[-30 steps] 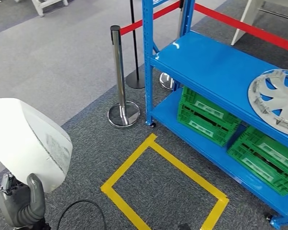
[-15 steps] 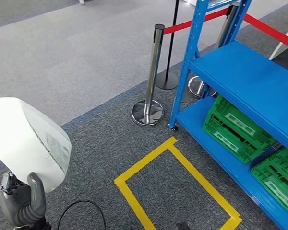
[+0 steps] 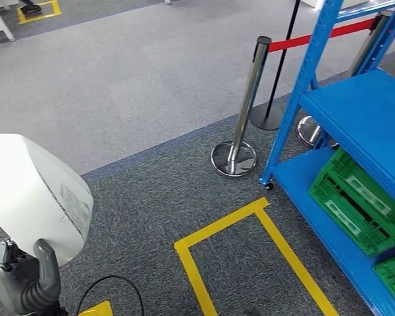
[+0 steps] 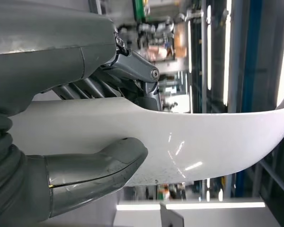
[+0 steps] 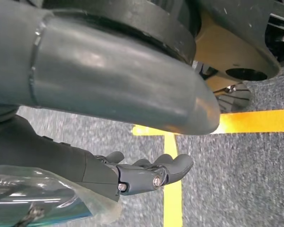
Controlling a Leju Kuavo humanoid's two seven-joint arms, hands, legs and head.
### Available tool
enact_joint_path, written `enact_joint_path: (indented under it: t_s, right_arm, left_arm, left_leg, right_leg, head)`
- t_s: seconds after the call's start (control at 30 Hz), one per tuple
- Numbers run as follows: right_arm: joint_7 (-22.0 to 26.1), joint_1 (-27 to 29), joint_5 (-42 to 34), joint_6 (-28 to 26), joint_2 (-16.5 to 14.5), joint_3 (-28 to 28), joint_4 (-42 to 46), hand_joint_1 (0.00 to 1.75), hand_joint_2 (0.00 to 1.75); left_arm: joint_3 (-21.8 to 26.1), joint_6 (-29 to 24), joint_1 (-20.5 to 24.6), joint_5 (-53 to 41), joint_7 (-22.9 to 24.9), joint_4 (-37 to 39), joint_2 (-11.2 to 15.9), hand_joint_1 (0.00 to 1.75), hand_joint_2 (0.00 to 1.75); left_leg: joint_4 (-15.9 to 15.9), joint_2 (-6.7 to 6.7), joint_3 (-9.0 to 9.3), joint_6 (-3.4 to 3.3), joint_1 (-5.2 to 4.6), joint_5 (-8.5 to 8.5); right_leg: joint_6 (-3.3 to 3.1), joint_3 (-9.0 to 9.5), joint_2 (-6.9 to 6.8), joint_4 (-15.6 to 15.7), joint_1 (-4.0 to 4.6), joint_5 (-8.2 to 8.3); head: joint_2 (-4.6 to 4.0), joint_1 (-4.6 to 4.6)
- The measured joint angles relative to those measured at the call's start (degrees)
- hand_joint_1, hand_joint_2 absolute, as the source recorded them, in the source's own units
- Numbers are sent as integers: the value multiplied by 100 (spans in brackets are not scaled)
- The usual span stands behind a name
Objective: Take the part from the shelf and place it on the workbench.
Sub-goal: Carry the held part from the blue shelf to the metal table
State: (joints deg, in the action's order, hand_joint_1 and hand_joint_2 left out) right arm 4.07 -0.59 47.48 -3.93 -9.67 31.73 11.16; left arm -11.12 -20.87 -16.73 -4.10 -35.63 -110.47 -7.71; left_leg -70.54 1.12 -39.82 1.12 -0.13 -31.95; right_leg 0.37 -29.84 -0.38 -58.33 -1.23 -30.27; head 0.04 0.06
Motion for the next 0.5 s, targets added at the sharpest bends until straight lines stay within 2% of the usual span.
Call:
enact_joint_path:
  t_s: [0.03,0.07,0.1,0.13,0.2,0.23,0.27,0.33,0.37,0.4,0.47,0.5]
  right_arm:
    - [9,5,1,3,8,1,0,0,0]
    - [19,5,-1,6,15,2,1,0,0]
    - [28,-1,-2,10,19,3,1,0,0]
    - [37,-10,-3,15,21,3,1,0,0]
    - [48,-23,-3,27,21,2,1,0,0]
    - [54,-26,-3,33,21,1,1,0,0]
    - [60,-30,-1,39,21,1,1,0,0]
    - [74,-55,5,53,20,-1,1,0,0]
    - [81,-71,14,61,20,-3,1,0,0]
    - [87,-81,20,66,20,-5,1,0,0]
    - [94,-79,30,72,21,-8,1,0,0]
    - [95,-71,29,72,21,-8,1,0,0]
  left_arm:
    - [-2,-21,3,-27,2,0,8,175,175]
    - [-3,-42,2,-56,4,0,18,175,175]
    - [-3,-58,2,-78,5,-1,27,175,175]
    - [-2,-72,3,-97,5,-5,34,175,175]
    - [-3,-91,17,-124,6,-26,40,175,175]
    - [-5,-97,32,-136,7,-38,42,175,175]
    - [-9,-105,45,-144,8,-48,45,175,175]
    - [-14,-119,49,-155,9,-67,50,175,175]
    - [-13,-128,43,-157,8,-81,53,175,175]
    - [-13,-136,47,-159,7,-95,53,175,175]
    - [-21,-143,66,-162,5,-112,51,175,175]
    - [-26,-142,75,-162,5,-114,50,175,175]
  left_leg:
    - [-328,-35,-152,14,16,-113]
    - [-483,-48,-219,20,28,-122]
    - [-404,-63,-173,17,34,-19]
    - [-101,-104,-14,3,34,172]
    - [705,-344,404,-55,-15,488]
    - [985,-450,546,-91,-48,553]
    - [1117,-514,607,-124,-81,547]
    - [1160,-422,608,-187,-100,535]
    - [1192,-356,617,-220,-90,550]
    - [1225,-290,628,-257,-74,570]
    - [1266,-165,644,-314,-46,592]
    - [1266,-94,641,-328,-44,592]
  right_leg:
    - [-8,3,-100,0,8,-10]
    - [-10,9,-192,-1,12,-21]
    - [-8,21,-272,-1,14,-33]
    - [-2,43,-348,-1,15,-50]
    - [38,81,-478,-1,27,-98]
    - [69,91,-539,0,37,-122]
    - [100,96,-600,3,46,-142]
    - [151,146,-713,21,47,-166]
    - [173,158,-659,2,38,-203]
    - [190,130,-522,-98,28,-282]
    - [207,-139,-143,-642,16,-577]
    - [210,-345,-32,-1037,15,-738]
  head:
    - [0,2]
    - [0,1]
    - [0,0]
    - [0,-1]
    - [0,-2]
    - [0,-3]
    - [0,-3]
    - [0,-4]
    - [0,4]
    - [0,10]
    - [0,38]
    - [0,44]
